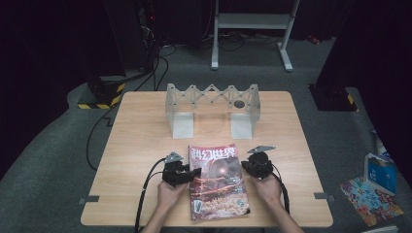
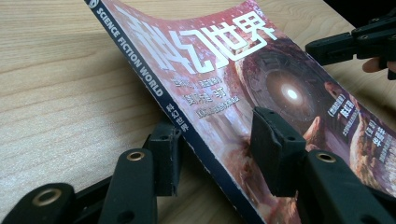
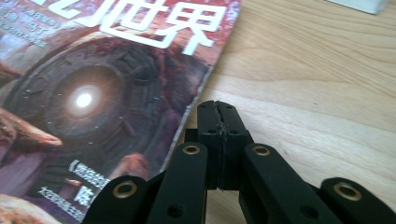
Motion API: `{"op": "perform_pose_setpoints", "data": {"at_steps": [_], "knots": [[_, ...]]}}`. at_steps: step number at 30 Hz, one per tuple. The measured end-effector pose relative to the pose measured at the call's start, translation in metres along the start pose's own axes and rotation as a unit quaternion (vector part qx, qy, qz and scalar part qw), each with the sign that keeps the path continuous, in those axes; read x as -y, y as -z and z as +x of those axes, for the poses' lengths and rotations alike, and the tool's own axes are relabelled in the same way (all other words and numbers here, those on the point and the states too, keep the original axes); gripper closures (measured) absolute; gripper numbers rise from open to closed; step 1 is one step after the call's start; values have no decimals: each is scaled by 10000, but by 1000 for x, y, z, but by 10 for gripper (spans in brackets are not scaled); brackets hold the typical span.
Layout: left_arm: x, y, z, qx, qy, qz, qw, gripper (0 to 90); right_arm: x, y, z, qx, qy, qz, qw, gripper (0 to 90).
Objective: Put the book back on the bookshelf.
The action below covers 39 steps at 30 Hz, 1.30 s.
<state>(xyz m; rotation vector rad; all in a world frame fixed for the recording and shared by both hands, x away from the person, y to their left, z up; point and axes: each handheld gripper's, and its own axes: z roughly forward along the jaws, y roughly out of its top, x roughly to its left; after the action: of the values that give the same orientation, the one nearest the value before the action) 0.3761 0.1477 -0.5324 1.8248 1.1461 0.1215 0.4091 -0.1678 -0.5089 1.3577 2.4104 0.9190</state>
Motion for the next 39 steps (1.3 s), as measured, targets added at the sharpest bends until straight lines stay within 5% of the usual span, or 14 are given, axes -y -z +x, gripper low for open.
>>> {"op": "perform_pose_setpoints", "data": {"at_steps": [16,24,31,39], "knots": [[-1,1,4,166,171,-35,9997,419,-4,-4,11,-269,122,-157,9994,897],[-1,0,4,243,224,-26,9994,431,-6,-5,12,-472,113,-228,9986,897],[-1,1,6,288,336,-28,9990,432,-10,-17,30,-422,368,-106,9984,897],[-2,1,5,147,359,-4,9992,487,-9,-17,28,-472,364,-146,9981,895]]}}
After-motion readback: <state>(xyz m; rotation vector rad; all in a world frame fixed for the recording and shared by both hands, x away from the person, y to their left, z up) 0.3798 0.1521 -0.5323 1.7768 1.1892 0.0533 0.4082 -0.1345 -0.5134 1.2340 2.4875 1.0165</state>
